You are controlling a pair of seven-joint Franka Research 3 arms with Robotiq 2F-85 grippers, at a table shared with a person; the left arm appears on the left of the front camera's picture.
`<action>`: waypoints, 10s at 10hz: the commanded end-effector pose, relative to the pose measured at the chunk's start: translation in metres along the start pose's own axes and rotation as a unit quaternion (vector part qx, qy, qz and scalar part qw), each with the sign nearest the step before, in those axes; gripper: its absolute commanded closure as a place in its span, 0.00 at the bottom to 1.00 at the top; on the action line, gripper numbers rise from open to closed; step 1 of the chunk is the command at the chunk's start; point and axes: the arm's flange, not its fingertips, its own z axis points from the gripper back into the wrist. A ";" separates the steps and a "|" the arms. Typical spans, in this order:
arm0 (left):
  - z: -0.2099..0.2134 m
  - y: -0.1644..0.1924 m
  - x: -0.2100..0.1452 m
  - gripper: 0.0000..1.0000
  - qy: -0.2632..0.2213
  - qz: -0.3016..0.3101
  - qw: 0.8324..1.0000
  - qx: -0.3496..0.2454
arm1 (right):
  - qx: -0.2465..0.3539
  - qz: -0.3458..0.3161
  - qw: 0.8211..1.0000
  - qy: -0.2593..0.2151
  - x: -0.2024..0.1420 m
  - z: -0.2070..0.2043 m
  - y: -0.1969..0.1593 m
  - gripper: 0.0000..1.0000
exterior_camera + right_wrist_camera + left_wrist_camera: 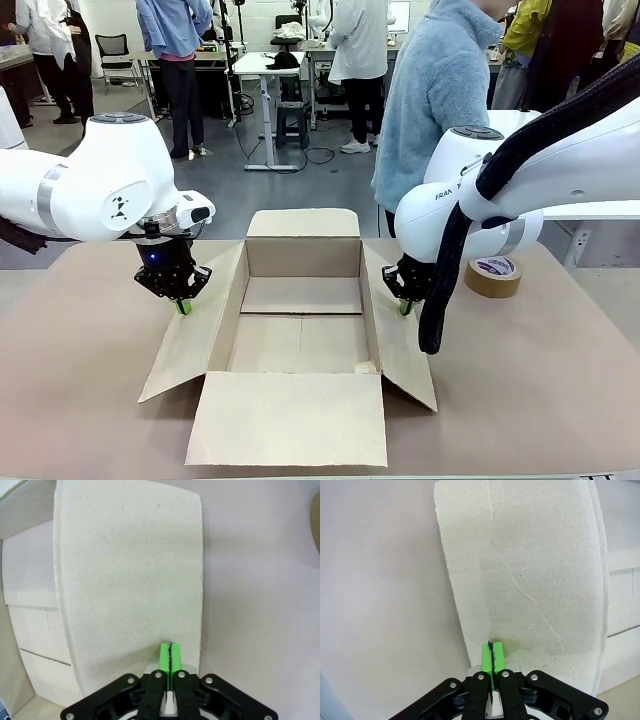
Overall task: Wrap the clocks to prevent damage.
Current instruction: Once the human has placed the objects inside and stepped back, release both hands from the side flaps of the Package Box.
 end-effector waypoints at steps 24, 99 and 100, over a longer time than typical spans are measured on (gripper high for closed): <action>0.000 -0.002 0.000 1.00 0.000 0.003 1.000 0.012 | -0.010 -0.007 1.000 -0.001 -0.002 -0.004 0.003 0.99; 0.083 0.265 -0.081 1.00 -0.296 -0.555 0.721 -0.292 | 0.255 0.627 0.677 -0.288 -0.053 0.096 -0.321 0.99; 0.082 0.276 -0.082 1.00 -0.317 -0.533 0.713 -0.327 | 0.255 0.627 0.677 -0.288 -0.053 0.096 -0.321 0.99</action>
